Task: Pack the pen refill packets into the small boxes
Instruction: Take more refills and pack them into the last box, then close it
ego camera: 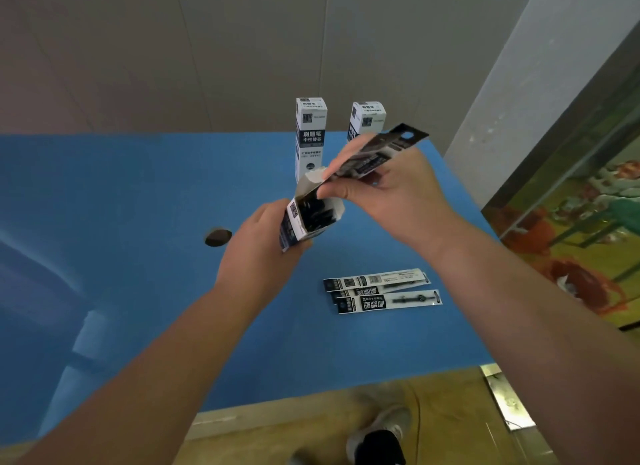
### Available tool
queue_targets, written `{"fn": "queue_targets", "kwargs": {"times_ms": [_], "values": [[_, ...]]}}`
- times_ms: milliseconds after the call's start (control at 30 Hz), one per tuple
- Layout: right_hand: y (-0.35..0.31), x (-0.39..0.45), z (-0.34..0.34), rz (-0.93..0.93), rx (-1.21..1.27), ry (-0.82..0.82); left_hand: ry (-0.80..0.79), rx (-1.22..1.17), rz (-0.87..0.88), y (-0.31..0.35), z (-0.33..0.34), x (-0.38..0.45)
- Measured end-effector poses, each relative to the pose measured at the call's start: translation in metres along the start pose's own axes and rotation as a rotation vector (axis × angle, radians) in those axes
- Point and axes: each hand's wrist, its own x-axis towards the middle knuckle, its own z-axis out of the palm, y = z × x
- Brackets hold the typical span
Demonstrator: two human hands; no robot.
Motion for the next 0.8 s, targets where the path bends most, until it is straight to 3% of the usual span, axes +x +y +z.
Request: {"fn": "queue_targets", "kwargs": {"times_ms": [267, 500, 667, 800], "values": [[0.012, 0.005, 0.011, 0.125, -0.051, -0.180, 0.006, 0.009, 0.035, -0.002, 0.002, 0.002], [0.006, 0.007, 0.002, -0.002, -0.082, -0.085, 0.001, 0.005, -0.004, 0.001, -0.001, 0.006], [0.016, 0.011, 0.010, 0.094, -0.229, -0.227, -0.001, 0.027, 0.006, 0.001, 0.002, 0.007], [0.018, 0.006, 0.007, -0.004, -0.272, -0.062, 0.002, 0.000, -0.008, 0.000, 0.001, 0.006]]}}
